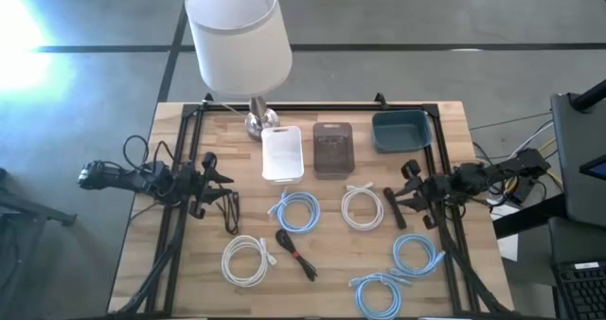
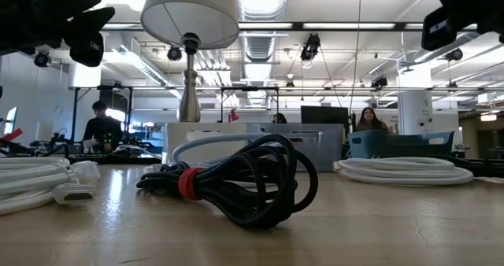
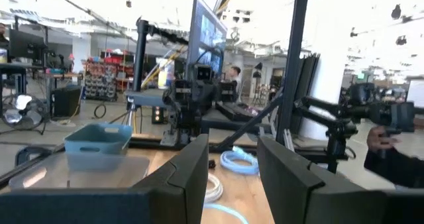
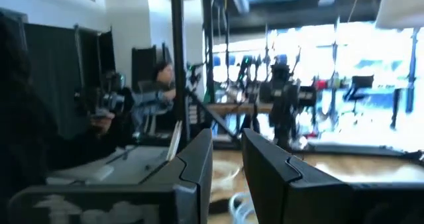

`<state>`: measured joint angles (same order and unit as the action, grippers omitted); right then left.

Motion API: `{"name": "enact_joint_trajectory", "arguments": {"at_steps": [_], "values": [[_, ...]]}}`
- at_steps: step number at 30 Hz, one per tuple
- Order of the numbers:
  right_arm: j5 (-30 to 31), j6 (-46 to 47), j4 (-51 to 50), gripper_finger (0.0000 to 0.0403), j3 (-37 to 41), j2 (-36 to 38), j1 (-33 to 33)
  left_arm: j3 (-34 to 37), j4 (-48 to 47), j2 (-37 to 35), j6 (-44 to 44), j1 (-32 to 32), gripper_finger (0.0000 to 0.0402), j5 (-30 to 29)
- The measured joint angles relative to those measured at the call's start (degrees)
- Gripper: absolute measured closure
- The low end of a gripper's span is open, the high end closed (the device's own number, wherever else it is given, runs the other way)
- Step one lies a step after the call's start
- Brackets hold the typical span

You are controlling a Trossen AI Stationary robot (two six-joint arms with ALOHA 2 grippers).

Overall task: Pick & Place USB Port
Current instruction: Put the top left black charger cable into the white bin

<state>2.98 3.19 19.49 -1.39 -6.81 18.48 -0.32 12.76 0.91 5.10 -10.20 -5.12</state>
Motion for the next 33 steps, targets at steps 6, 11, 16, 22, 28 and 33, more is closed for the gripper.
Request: {"name": "enact_joint_trajectory", "arguments": {"at_steps": [6, 11, 16, 22, 28, 33], "values": [[2.69, -9.19, 3.50, 0.0332, 0.00, -0.08, 0.00, 0.00, -0.26, 0.00, 0.11, 0.00, 0.0268, -0.05], [18.98, -12.88, 8.18, 0.0318, 0.00, -0.19, -0.03, 0.00, -1.79, 0.04, 1.05, 0.00, 0.0268, -0.33], [26.56, -11.73, 9.04, 0.0289, 0.00, -0.67, -0.04, 0.00, -0.66, 0.06, -1.53, 0.02, 0.0268, -4.60], [26.58, -7.66, 9.70, 0.0254, 0.00, -2.75, -0.04, -0.54, -2.30, 0.81, 4.88, 0.04, 0.0268, -11.93], [26.61, -3.96, 12.01, 0.0239, 0.00, -5.59, -0.04, -10.01, -19.00, 6.77, 18.04, 0.09, 0.0268, -15.18], [26.62, -8.14, 20.15, 0.0244, 0.00, -7.78, -0.04, -19.46, -31.77, 15.44, 25.60, 0.07, 0.0268, -15.23]]}}
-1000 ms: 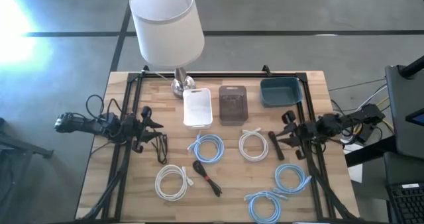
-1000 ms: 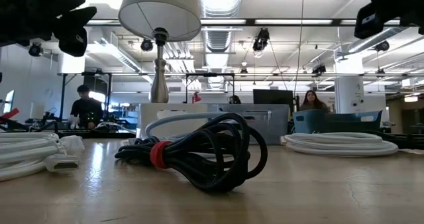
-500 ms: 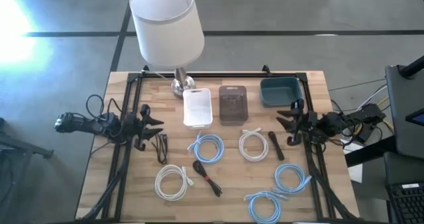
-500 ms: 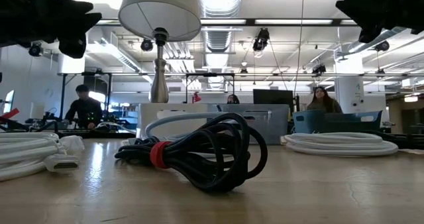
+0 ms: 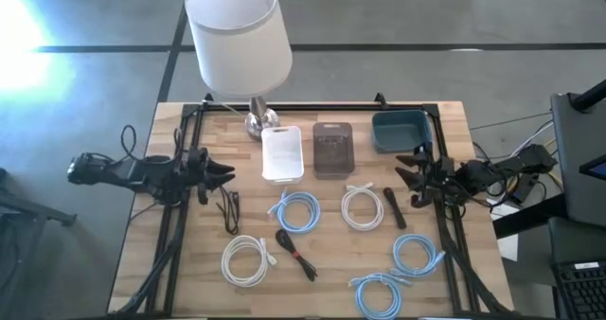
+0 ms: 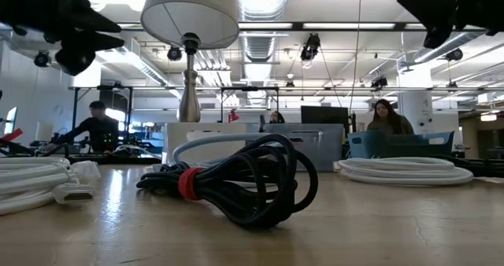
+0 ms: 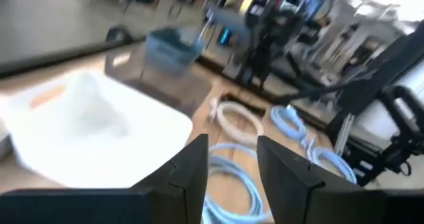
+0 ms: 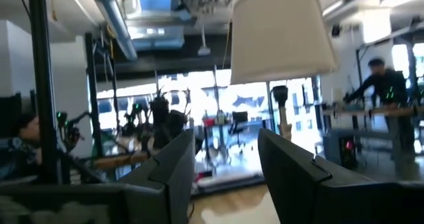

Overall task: Pick & Place USB Port
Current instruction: Put the top left black charger cable into the white bin

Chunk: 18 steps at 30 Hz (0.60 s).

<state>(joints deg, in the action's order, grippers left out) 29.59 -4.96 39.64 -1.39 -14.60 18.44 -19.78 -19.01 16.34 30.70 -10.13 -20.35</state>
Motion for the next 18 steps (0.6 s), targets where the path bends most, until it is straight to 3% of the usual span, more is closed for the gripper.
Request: {"name": "enact_joint_trajectory", "arguments": {"at_steps": [8, 14, 18], "values": [[0.01, -2.75, 2.80, 0.0247, 0.00, -2.12, 0.00, -10.86, -18.34, 15.64, 8.72, 0.00, 0.0268, -0.33], [0.03, -2.64, 2.75, 0.0248, 0.00, -4.51, 0.00, -11.97, -19.51, 24.39, 13.78, 0.00, 0.0268, -0.53], [0.16, -1.89, 2.69, 0.0247, 0.00, -6.08, 0.00, -11.73, -24.39, 28.70, 23.90, -0.02, 0.0268, 2.53]]}}
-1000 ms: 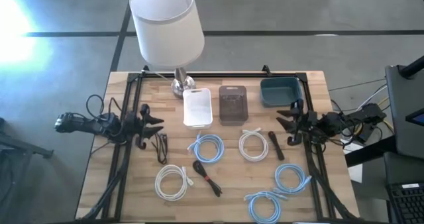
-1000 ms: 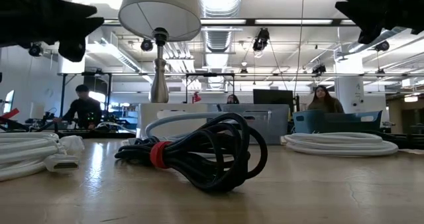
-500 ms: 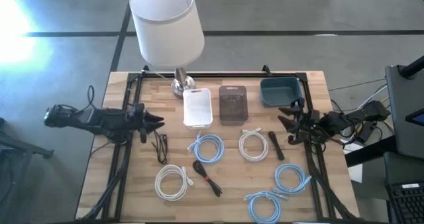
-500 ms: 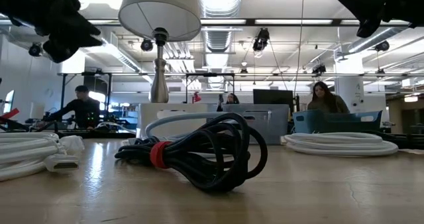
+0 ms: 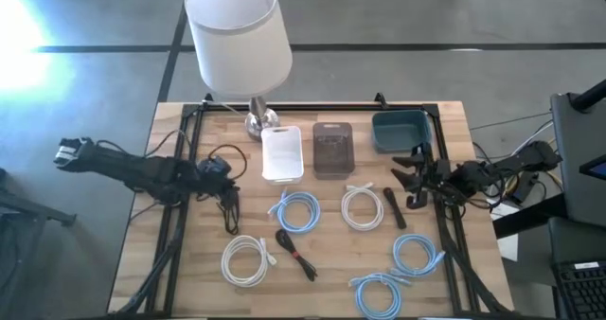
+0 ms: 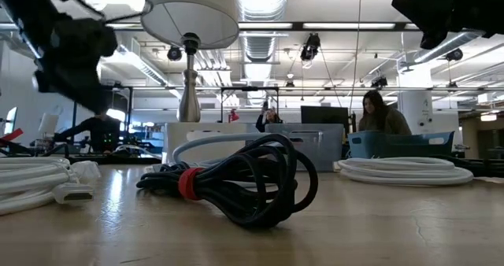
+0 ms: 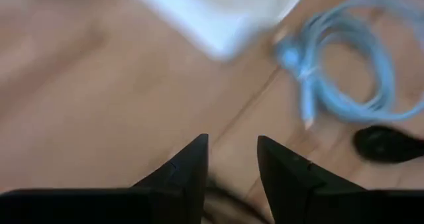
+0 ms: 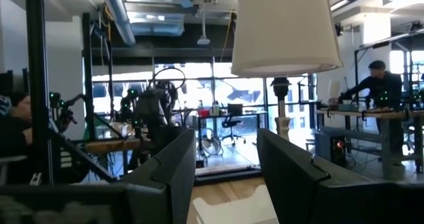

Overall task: Pick & Place USB Port
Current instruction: Put the top left black charger cable into the white bin

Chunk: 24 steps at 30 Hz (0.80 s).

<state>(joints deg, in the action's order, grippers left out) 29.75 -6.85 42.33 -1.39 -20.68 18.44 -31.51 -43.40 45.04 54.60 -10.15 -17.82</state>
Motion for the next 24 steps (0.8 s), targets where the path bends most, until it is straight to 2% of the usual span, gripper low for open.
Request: {"name": "enact_joint_trajectory", "arguments": {"at_steps": [4, 8, 18, 24], "values": [[0.01, 0.11, -0.10, 0.0246, 0.00, -1.19, 0.04, 0.05, -8.04, 4.08, 8.76, -0.02, 0.0268, 3.58], [0.00, -0.52, -0.13, 0.0250, 0.00, -2.31, 0.04, 0.06, -10.21, 7.27, 13.98, -0.02, 0.0268, 6.62], [-0.01, -0.88, -0.12, 0.0253, 0.00, -3.42, 0.04, 2.03, -7.64, 12.98, 15.65, 0.02, 0.0268, 9.02], [-0.01, -2.67, 0.06, 0.0250, 0.00, -3.33, 0.04, 4.02, -4.19, 14.24, 12.37, 0.02, 0.0268, 8.68]]}}
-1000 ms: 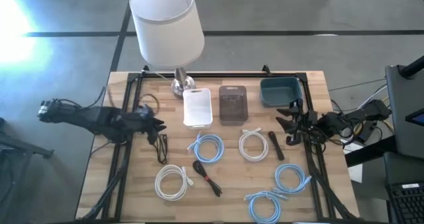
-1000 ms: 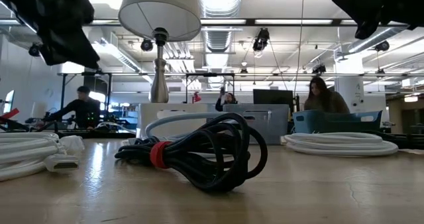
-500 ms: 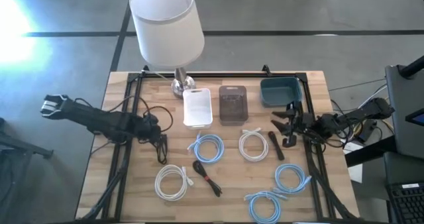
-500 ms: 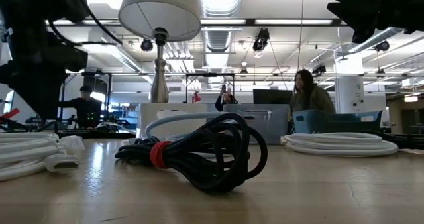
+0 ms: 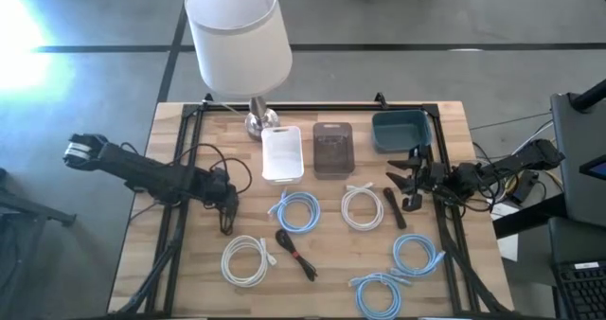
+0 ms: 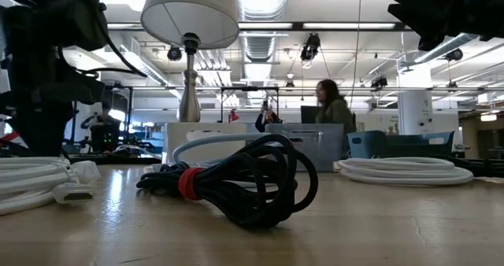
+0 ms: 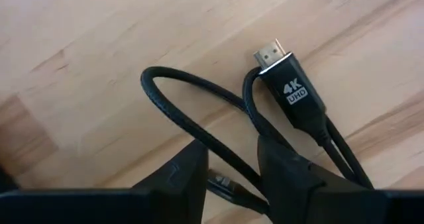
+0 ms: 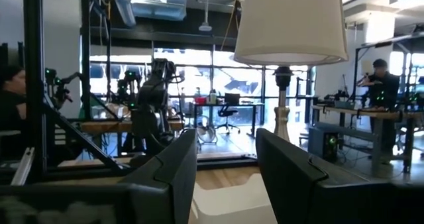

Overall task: Pick & Place USB Port
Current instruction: Put the top left black charger cable into the white bin

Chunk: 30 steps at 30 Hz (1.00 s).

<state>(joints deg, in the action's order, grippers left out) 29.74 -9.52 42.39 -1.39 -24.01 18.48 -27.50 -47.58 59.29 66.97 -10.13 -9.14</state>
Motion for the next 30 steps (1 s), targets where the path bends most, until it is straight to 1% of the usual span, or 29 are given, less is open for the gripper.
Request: {"name": "enact_joint_trajectory", "arguments": {"at_steps": [3, 5, 7, 11, 13, 16, 20, 24, 27, 30], "values": [[0.02, -1.26, 0.37, 0.0250, 0.00, 0.00, 0.00, 0.49, 2.08, 0.09, -0.49, 0.00, 0.0271, -0.47], [0.09, -1.54, 0.46, 0.0250, -0.12, 0.00, 0.00, 0.96, 3.86, 0.09, -1.00, 0.00, 0.0283, -0.61], [0.26, -1.65, 0.45, 0.0251, -0.55, 0.00, -0.01, 1.56, 6.48, 0.09, -1.93, 0.00, 0.0306, -0.75], [0.26, -1.64, 0.41, 0.0255, -1.87, -0.02, 0.00, 2.49, 10.26, 0.09, -3.08, 0.00, 0.0372, -0.81], [0.26, -1.64, 0.38, 0.0258, -2.53, -0.07, 0.00, 2.47, 11.89, 0.09, -3.29, 0.00, 0.0388, -1.07], [0.26, -1.64, -0.01, 0.0259, -3.44, -0.07, 0.00, 1.24, 15.47, 0.09, -4.58, -0.04, 0.0383, -3.88], [0.28, -1.65, -0.14, 0.0257, -4.02, -0.07, 0.00, -2.35, 18.47, 0.01, -9.12, -0.04, 0.0385, -8.41], [0.30, -2.65, -0.13, 0.0259, -4.13, -0.08, -0.01, -8.24, 18.57, -0.24, -14.41, -0.04, 0.0390, -14.18], [0.31, -3.68, -0.13, 0.0263, -4.13, -0.09, 0.00, -13.34, 18.58, -0.20, -18.45, -0.02, 0.0384, -18.95], [0.31, -4.23, -0.13, 0.0264, -4.13, -0.09, 0.00, -18.18, 18.78, 0.18, -25.21, -0.01, 0.0379, -23.95]]}}
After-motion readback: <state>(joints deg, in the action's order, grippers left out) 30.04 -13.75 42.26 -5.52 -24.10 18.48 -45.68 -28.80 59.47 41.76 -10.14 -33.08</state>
